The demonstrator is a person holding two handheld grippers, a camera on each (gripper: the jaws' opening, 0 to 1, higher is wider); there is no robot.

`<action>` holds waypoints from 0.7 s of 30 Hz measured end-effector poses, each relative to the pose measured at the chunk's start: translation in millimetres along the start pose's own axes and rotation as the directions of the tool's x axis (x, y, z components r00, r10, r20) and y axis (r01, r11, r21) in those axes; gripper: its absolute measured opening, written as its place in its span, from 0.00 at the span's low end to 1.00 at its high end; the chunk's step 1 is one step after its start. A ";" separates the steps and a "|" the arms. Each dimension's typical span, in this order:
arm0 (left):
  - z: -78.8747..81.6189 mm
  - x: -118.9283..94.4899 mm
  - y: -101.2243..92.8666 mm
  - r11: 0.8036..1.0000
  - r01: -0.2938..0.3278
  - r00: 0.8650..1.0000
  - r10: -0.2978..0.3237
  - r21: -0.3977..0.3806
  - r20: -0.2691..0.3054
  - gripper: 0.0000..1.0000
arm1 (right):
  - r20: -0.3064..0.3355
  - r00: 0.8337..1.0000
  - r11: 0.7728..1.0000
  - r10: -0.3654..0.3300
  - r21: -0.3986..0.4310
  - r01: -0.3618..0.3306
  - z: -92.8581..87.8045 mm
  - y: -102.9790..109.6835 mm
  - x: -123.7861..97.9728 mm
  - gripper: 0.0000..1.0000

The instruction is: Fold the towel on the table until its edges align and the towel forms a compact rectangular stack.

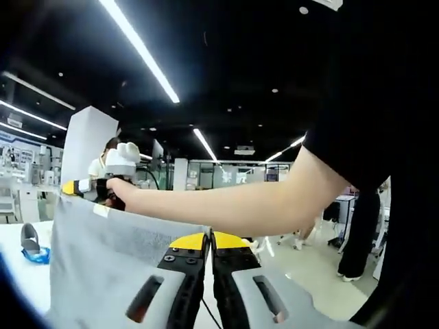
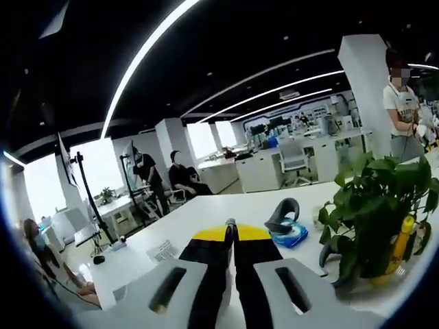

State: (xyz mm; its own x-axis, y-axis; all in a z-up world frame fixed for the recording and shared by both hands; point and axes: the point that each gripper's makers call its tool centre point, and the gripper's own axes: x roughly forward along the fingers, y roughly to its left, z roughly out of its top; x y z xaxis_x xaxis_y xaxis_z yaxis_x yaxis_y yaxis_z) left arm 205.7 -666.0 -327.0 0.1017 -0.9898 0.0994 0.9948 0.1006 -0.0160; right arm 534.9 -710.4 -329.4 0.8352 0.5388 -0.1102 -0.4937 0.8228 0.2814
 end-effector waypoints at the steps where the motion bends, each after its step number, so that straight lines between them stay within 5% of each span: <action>1: 1.0 -2.2 0.3 1.000 -0.003 1.000 0.003 0.000 -0.004 0.02 | -0.002 1.000 1.000 0.001 0.004 -0.001 0.0 1.5 0.7 0.00; 12: 17.1 -45.7 10.9 0.992 -0.112 0.993 0.113 0.064 -0.015 0.01 | -0.037 0.999 0.999 0.016 0.045 -0.015 -7.9 21.3 19.7 0.00; 21: 27.3 -90.9 29.5 0.965 -0.258 0.966 0.259 0.056 -0.007 0.01 | -0.052 0.997 0.995 0.055 0.092 -0.050 -12.9 52.3 46.5 0.00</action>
State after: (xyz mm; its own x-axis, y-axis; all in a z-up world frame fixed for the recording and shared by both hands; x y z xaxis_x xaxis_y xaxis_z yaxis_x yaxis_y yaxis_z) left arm 226.0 -570.3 -309.3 0.3556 -0.9308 0.0849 0.9336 0.3580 0.0143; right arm 544.8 -640.0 -332.1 0.7928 0.5922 -0.1438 -0.5110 0.7746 0.3727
